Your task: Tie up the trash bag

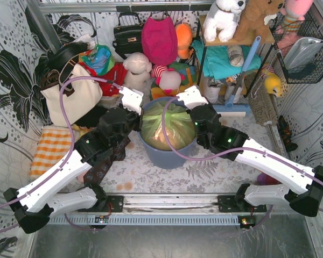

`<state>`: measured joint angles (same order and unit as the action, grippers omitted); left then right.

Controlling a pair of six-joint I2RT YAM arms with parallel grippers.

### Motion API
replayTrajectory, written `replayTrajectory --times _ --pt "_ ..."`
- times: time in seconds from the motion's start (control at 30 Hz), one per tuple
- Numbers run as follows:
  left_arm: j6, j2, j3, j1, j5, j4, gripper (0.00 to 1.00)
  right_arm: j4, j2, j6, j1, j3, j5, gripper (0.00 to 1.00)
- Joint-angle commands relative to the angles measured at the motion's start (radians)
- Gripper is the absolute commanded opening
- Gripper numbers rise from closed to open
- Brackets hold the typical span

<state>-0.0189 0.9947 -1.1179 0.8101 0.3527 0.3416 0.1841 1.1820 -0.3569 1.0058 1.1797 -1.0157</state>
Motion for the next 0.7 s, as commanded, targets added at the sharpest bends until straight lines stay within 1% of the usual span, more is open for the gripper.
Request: replayTrajectory --times 0.0,0.07,0.23,0.3,0.37,0.43,0.5,0.57,0.63,0.67 --pt "0.032 -0.002 0.020 -0.003 0.094 -0.001 0.00 0.003 -0.021 0.072 -0.007 -0.013 -0.090 0.00" --pt "0.012 0.020 -0.024 -0.003 0.096 0.010 0.00 -0.010 -0.008 0.047 -0.007 0.019 -0.088 0.00" --pt "-0.027 0.028 -0.163 -0.003 0.032 0.018 0.00 -0.034 0.019 -0.072 -0.006 0.177 -0.083 0.00" --pt "-0.030 0.040 -0.204 -0.003 0.018 0.051 0.00 -0.007 0.034 -0.093 -0.007 0.230 -0.072 0.00" --pt "-0.022 0.047 -0.208 -0.004 0.011 0.071 0.00 0.012 0.037 -0.088 -0.007 0.237 -0.067 0.00" --pt "-0.003 0.035 -0.159 -0.004 0.016 0.058 0.00 0.021 0.020 -0.059 -0.006 0.194 -0.063 0.00" --pt "0.018 0.011 -0.096 -0.005 0.015 0.033 0.00 0.089 -0.007 0.057 -0.010 0.166 -0.037 0.00" --pt "0.045 -0.008 -0.060 -0.005 -0.009 0.015 0.00 0.277 -0.014 0.271 -0.045 0.219 0.058 0.00" --pt "0.075 -0.013 -0.044 -0.005 -0.034 0.004 0.00 0.455 -0.010 0.461 -0.098 0.307 0.201 0.00" --pt "0.085 -0.012 -0.038 -0.005 -0.047 -0.002 0.00 0.509 -0.013 0.528 -0.112 0.339 0.272 0.09"
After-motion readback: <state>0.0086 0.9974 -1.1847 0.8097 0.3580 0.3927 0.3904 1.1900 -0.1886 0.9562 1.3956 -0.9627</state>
